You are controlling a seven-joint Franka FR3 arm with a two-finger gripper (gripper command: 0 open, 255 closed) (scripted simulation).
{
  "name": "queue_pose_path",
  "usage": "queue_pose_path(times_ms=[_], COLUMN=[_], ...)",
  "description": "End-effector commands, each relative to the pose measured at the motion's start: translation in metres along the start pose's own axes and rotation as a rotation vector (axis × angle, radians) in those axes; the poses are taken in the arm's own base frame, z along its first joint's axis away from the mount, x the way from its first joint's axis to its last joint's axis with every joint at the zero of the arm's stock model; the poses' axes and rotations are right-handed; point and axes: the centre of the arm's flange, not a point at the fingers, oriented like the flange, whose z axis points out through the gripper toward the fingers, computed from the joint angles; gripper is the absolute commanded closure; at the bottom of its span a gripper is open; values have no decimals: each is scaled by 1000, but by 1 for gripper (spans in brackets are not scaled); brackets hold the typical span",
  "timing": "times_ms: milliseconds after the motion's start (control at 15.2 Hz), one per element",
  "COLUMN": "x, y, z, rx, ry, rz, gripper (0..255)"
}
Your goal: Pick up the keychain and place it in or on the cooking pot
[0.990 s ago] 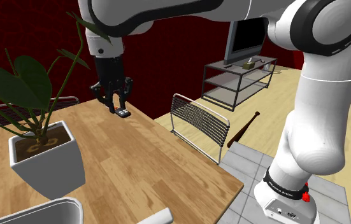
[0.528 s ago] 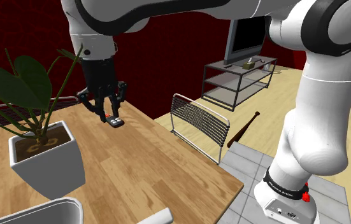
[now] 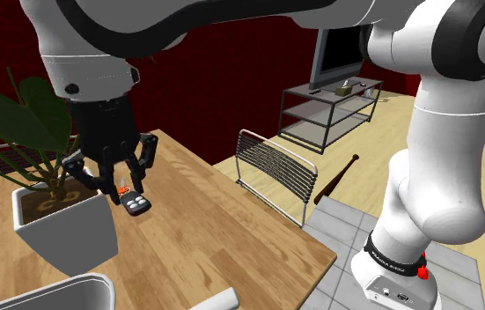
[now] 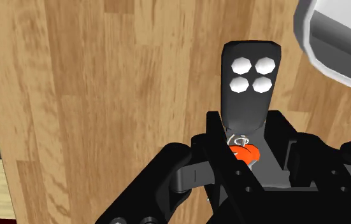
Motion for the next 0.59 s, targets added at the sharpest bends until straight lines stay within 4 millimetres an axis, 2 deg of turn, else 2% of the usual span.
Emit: queue_pose_path(times_ms=[0,528], x=[-21,-89], y=[-21,-102], z=[0,2], rx=[0,0], ry=[0,0], rz=[1,1], gripper=[255,255])
